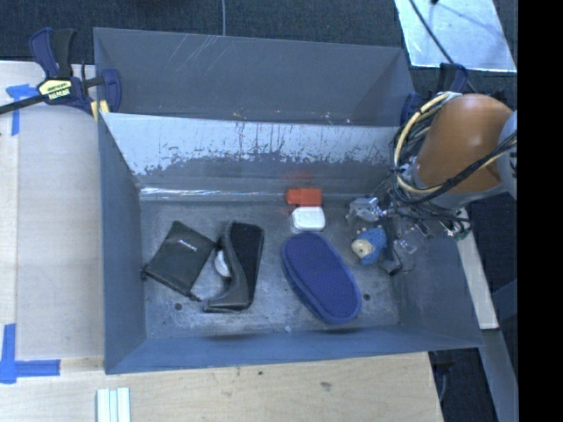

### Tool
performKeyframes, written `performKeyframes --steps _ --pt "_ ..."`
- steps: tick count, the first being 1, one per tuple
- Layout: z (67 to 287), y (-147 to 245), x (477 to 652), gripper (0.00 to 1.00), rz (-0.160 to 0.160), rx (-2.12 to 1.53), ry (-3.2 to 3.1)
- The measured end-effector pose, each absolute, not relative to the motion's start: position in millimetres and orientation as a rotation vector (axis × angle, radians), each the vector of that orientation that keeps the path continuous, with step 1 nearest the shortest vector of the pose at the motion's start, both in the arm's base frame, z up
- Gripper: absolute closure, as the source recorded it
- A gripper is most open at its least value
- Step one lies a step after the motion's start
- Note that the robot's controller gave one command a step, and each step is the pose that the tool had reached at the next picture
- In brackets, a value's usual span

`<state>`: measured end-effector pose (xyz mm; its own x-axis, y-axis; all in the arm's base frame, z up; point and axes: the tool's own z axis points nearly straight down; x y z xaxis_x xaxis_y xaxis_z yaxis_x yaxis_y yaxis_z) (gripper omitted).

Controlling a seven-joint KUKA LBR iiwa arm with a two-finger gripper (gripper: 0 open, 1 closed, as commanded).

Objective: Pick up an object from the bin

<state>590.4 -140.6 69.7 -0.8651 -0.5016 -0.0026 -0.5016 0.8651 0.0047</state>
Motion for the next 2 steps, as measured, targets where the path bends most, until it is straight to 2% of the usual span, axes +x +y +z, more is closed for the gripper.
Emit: performKeyframes --steps 1,2 --pt "70.4 -140.1 591.3 0.00 0.010 -0.812 3.031" --pt "70.0 -140.8 591.0 1.00 0.008 -0.811 3.032"
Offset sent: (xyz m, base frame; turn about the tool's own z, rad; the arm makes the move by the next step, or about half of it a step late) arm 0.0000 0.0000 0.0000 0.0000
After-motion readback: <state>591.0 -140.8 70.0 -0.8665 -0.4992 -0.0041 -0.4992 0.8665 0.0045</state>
